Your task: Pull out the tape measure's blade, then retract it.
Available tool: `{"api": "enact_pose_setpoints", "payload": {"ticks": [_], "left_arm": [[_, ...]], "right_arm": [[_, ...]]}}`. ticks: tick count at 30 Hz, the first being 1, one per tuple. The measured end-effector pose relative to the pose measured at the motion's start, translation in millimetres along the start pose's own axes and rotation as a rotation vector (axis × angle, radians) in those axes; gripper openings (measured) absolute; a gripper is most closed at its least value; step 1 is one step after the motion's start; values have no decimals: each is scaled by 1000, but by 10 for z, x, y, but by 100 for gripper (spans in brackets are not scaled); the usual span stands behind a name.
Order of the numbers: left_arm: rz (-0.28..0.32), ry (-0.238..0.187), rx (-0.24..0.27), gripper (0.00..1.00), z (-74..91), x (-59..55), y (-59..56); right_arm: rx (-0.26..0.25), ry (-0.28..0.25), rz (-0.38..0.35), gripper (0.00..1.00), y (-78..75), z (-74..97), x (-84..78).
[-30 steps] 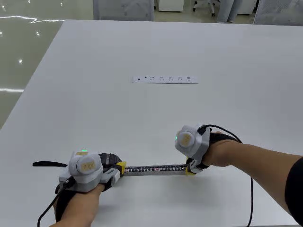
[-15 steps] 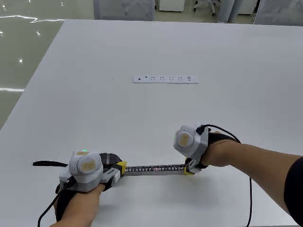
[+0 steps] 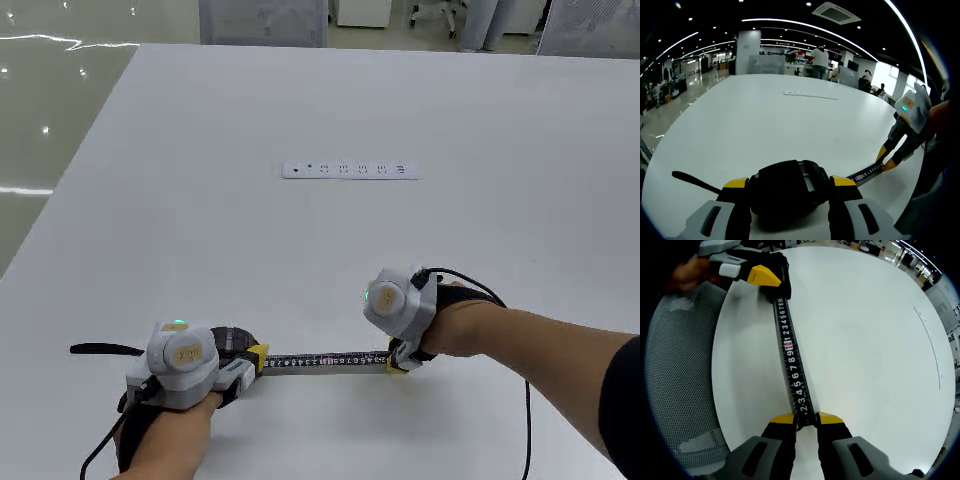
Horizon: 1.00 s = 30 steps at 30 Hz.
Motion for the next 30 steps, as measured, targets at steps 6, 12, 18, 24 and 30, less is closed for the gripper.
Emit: {"api": "enact_pose_setpoints", "payload": {"ticks": [6, 12, 18, 24, 30], "left_arm": [[0, 0, 0, 58, 2, 2, -1], [3, -1, 0, 58, 1, 1, 3], [5, -2, 1, 58, 2, -1, 2], [9, 0, -2, 58, 0, -1, 4], [17, 5, -11, 58, 0, 1, 8]], "right_arm": [[-1, -2, 0, 11, 4, -1, 16], [-1, -4, 2, 11, 5, -9, 32], [-2, -8, 0, 11, 8, -11, 46], [-3, -14, 0, 11, 10, -11, 62], [-2, -20, 1, 11, 15, -13, 75]]}}
Point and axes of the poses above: the centre of the closed fingertips' face, and the gripper's own axes: z roughly backward along the fingers, y roughly to its left, x roughly out of its top, the point moved 4 cm from there along z, roughly backward along the fingers, and after that the axes turned 1 degree about -x, right-handed, at the moved point
